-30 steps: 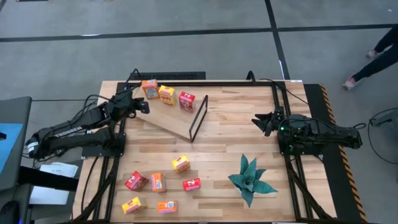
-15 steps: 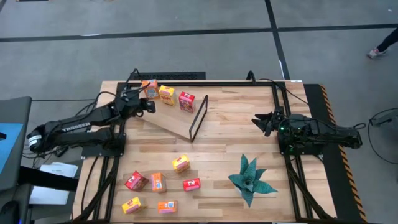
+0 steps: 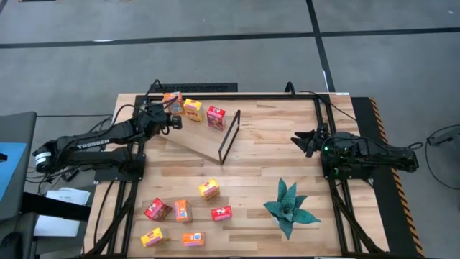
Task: Stack cereal on shelf
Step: Put the top orange cereal box on the shelf
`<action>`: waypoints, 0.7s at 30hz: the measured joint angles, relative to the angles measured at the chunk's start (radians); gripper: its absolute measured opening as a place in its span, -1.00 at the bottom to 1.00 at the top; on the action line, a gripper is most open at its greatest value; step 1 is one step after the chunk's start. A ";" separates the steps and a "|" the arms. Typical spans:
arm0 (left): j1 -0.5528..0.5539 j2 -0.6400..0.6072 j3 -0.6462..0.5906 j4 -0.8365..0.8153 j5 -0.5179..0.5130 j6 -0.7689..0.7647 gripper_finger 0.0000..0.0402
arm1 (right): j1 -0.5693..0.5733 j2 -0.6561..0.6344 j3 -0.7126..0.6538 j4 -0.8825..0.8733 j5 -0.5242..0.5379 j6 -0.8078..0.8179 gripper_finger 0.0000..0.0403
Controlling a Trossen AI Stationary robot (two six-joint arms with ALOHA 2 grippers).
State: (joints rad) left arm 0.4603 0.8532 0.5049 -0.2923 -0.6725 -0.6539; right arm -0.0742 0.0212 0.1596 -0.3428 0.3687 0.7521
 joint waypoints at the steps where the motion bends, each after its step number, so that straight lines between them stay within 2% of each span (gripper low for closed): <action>1: 0.000 0.000 0.000 0.001 -0.007 0.005 -1.00 | 0.000 0.000 0.000 0.000 0.000 0.000 0.57; 8: 0.000 0.000 0.000 -0.004 -0.027 0.010 -1.00 | 0.000 0.000 0.000 0.000 0.000 0.000 0.57; 16: 0.000 0.000 0.000 -0.002 -0.127 -0.020 -1.00 | 0.000 0.000 0.000 0.000 0.000 0.000 0.57; 18: 0.000 0.000 0.000 0.002 -0.119 -0.022 -1.00 | 0.000 0.000 0.000 0.000 0.000 0.000 0.57; 21: 0.000 0.000 0.000 0.003 -0.039 -0.044 -1.00 | 0.000 0.000 0.000 0.000 0.000 0.000 0.57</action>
State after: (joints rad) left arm 0.4606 0.8528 0.5049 -0.2890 -0.7119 -0.6977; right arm -0.0743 0.0216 0.1596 -0.3431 0.3687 0.7521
